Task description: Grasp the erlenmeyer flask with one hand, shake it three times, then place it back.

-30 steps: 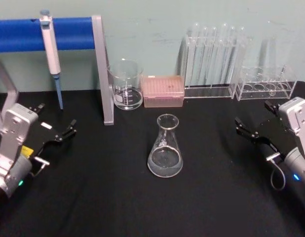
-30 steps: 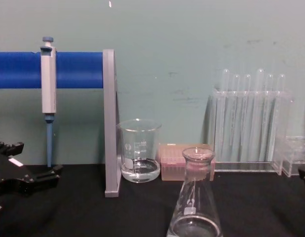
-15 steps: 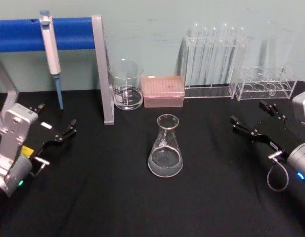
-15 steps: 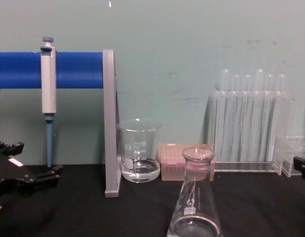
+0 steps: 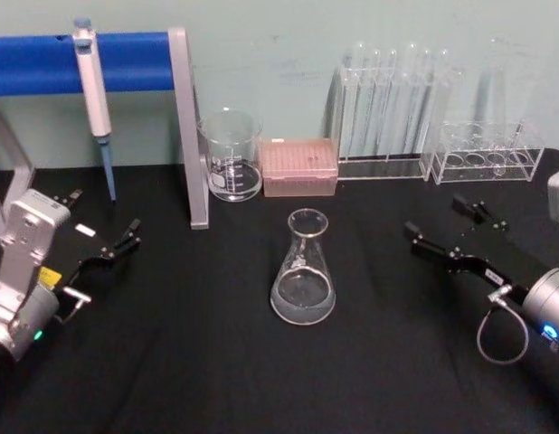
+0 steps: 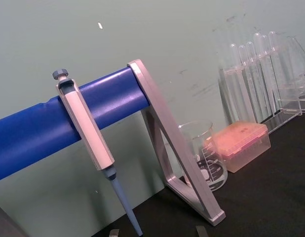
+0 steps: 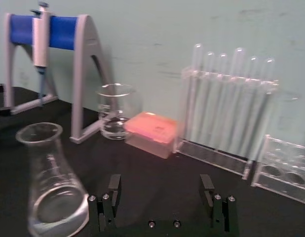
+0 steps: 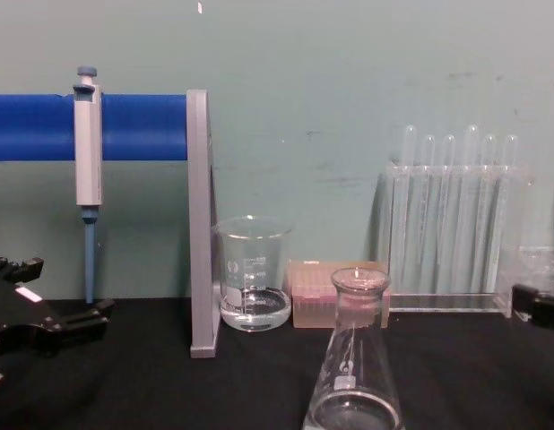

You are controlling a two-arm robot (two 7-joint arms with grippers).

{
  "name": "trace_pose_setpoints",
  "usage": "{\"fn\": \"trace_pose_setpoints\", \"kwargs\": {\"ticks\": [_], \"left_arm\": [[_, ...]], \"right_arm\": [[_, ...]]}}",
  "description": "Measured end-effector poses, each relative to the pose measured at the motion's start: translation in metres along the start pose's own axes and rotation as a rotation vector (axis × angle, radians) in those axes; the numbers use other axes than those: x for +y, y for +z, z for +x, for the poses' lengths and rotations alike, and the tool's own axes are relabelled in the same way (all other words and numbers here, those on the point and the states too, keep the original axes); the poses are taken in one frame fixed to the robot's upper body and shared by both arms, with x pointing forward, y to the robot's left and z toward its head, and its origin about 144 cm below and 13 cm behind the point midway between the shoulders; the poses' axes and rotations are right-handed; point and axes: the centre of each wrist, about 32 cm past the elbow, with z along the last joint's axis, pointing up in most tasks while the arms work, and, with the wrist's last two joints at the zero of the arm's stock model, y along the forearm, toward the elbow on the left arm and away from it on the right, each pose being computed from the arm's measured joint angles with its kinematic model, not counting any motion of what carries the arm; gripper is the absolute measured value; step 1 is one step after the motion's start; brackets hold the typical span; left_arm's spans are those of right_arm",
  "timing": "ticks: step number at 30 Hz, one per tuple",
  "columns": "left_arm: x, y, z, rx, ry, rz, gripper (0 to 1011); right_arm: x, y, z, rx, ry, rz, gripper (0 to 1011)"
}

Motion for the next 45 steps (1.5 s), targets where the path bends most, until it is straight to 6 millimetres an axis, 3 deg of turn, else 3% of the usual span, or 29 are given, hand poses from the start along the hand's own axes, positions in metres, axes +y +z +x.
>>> {"fn": "trace_pose_setpoints", "kwargs": {"ticks": [23,45], "left_arm": [[0.0,0.0,0.0,0.0,0.0,0.0,1000],[0.0,0.0,0.0,0.0,0.0,0.0,1001]], "right_arm": [[0.014,-0.01,-0.031,0.04,0.206,-0.043,1000],[0.057,-0.006,-0.047,0.014,0.311,-0.014,1000]]}}
